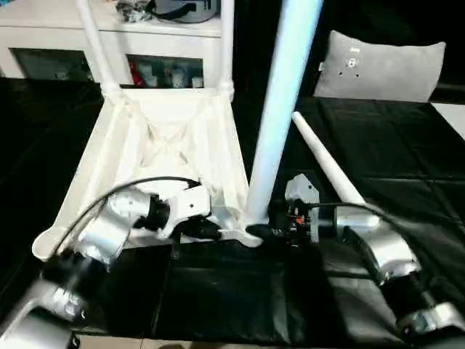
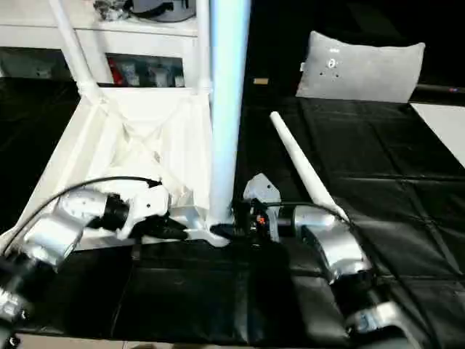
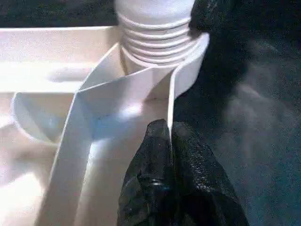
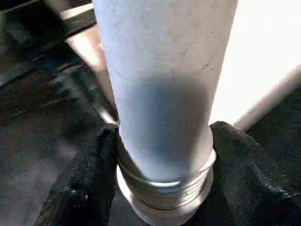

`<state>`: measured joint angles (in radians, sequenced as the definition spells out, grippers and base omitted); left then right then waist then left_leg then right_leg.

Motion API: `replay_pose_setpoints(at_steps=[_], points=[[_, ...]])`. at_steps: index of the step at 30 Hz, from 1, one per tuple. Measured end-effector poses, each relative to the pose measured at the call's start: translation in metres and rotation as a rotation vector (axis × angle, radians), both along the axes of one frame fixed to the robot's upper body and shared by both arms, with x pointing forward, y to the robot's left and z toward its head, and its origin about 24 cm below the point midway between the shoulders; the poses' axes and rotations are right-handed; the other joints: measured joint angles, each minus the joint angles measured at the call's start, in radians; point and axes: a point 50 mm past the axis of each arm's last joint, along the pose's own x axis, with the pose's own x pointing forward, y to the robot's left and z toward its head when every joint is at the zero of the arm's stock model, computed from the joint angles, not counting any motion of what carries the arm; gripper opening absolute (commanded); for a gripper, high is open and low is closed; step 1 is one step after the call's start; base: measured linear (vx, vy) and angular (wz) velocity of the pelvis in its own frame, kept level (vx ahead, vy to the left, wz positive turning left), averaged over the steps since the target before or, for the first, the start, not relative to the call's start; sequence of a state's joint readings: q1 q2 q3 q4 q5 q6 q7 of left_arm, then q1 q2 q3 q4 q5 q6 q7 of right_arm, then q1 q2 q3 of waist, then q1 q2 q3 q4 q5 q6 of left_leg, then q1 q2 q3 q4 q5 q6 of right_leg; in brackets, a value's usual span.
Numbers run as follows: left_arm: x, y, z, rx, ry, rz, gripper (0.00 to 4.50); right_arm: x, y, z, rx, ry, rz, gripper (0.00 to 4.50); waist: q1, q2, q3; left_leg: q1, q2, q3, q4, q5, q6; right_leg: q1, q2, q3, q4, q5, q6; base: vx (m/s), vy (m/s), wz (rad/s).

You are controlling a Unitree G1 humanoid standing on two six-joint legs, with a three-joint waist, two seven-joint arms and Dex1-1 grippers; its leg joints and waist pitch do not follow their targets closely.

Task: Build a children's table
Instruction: Rotate leg to tighten

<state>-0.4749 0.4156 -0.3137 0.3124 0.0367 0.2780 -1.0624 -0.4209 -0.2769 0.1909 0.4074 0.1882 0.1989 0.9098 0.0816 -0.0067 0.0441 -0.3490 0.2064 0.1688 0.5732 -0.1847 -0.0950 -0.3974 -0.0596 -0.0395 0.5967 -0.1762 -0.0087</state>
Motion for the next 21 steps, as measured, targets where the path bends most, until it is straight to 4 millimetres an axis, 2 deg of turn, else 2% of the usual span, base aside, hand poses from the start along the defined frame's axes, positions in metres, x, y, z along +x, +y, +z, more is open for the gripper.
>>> replay_pose_setpoints(at_steps=[1, 5, 7, 13, 15, 18, 21], points=[[0.001, -0.003, 0.000, -0.007, -0.003, 0.032, 0.00, 0.002, 0.001, -0.001, 0.005, 0.002, -0.044, 2.69, -0.004, 0.000, 0.000, 0.000, 0.000, -0.001, 0.000, 0.000, -0.001, -0.001, 0.000, 0.000, 0.000, 0.000, 0.000, 0.000, 0.000, 0.00], [0.001, -0.027, -0.005, -0.069, 0.022, 0.233, 0.00, 0.012, 0.008, -0.006, 0.038, 0.009, -0.269, 2.68, -0.038, 0.001, 0.000, 0.001, 0.001, -0.002, 0.002, 0.000, -0.001, -0.003, -0.001, -0.001, -0.001, 0.000, 0.001, 0.000, 0.000, 0.00], [0.000, -0.034, -0.004, -0.064, 0.012, 0.267, 0.00, 0.016, 0.012, -0.006, 0.045, 0.011, -0.325, 2.67, -0.051, 0.001, 0.000, 0.001, 0.001, -0.003, 0.002, 0.000, -0.001, -0.004, 0.000, -0.002, -0.001, 0.000, 0.001, 0.000, 0.000, 0.00], [0.001, -0.038, -0.001, -0.018, -0.037, 0.291, 0.00, 0.022, 0.022, -0.005, 0.046, 0.015, -0.400, 2.67, -0.051, 0.001, 0.000, 0.000, 0.002, -0.003, 0.001, 0.000, -0.001, -0.005, 0.001, -0.005, 0.000, 0.002, 0.000, 0.000, 0.000, 0.00], [0.001, -0.037, 0.000, -0.006, -0.048, 0.290, 0.00, 0.022, 0.023, -0.004, 0.052, 0.016, -0.406, 3.23, -0.050, 0.001, 0.000, 0.000, 0.002, -0.003, 0.001, 0.000, -0.001, -0.005, 0.001, -0.005, -0.001, 0.002, 0.000, 0.000, 0.000, 0.00], [0.000, -0.038, 0.001, 0.018, -0.068, 0.265, 0.00, 0.021, 0.022, -0.007, 0.060, 0.040, -0.419, 3.43, -0.048, 0.001, 0.000, 0.000, 0.002, -0.003, 0.001, 0.000, -0.001, -0.005, 0.001, -0.005, -0.001, 0.002, 0.000, 0.000, 0.000, 0.00], [-0.001, -0.038, 0.002, 0.020, -0.083, 0.241, 0.00, 0.020, 0.016, -0.011, 0.053, 0.045, -0.428, 3.80, -0.037, 0.003, 0.001, -0.001, 0.002, -0.002, 0.001, 0.000, -0.001, -0.008, 0.001, -0.005, -0.001, 0.006, -0.006, 0.000, 0.000, 0.00]])
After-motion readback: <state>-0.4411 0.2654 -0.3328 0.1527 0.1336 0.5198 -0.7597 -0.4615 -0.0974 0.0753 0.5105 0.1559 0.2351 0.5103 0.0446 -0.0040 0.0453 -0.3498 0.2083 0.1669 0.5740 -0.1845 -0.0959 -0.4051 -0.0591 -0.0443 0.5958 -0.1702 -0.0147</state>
